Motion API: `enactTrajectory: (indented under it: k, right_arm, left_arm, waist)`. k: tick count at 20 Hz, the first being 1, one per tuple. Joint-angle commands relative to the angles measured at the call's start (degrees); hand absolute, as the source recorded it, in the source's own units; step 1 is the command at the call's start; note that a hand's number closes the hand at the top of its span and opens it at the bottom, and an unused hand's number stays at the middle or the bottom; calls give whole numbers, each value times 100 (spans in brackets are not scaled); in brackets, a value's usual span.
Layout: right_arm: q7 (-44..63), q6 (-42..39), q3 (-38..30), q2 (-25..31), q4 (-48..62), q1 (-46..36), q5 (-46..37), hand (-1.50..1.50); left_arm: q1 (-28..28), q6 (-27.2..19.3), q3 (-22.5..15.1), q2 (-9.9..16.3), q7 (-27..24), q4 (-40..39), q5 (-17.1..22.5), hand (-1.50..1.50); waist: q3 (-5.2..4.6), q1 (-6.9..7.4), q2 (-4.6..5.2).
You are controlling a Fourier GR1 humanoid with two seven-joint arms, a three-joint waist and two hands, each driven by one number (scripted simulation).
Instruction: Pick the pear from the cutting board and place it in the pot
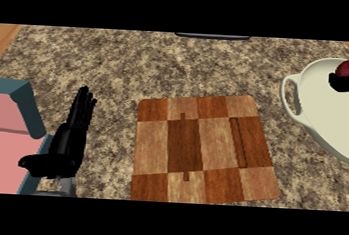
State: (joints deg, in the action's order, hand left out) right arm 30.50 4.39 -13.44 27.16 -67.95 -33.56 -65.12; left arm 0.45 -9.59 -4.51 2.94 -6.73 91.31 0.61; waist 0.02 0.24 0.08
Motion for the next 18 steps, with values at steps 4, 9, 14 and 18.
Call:
enactTrajectory:
  k: [4, 9, 14, 18]
  right_arm:
    - [-1118, 428, -585, 402, 1825, -86, 526, 150]
    - [-341, -82, -693, 341, 2168, -104, 532, 150]
    - [-1162, -126, -1064, 565, 3114, -70, 1031, -150]
    - [-2103, 707, -1596, 370, 3084, -293, 1695, -150]
  left_arm:
    - [89, 124, 5, -46, -304, -221, 23, 0]
    - [-52, 205, 237, 108, -239, -334, 115, 0]
    - [58, -13, -73, -65, 105, 272, -100, 0]
    - [-90, 166, 126, 45, -8, -55, 73, 0]
  waist:
    - [3, 67, 27]
    - [-2, 27, 9]
    - [5, 54, 5]
    - [13, 81, 34]
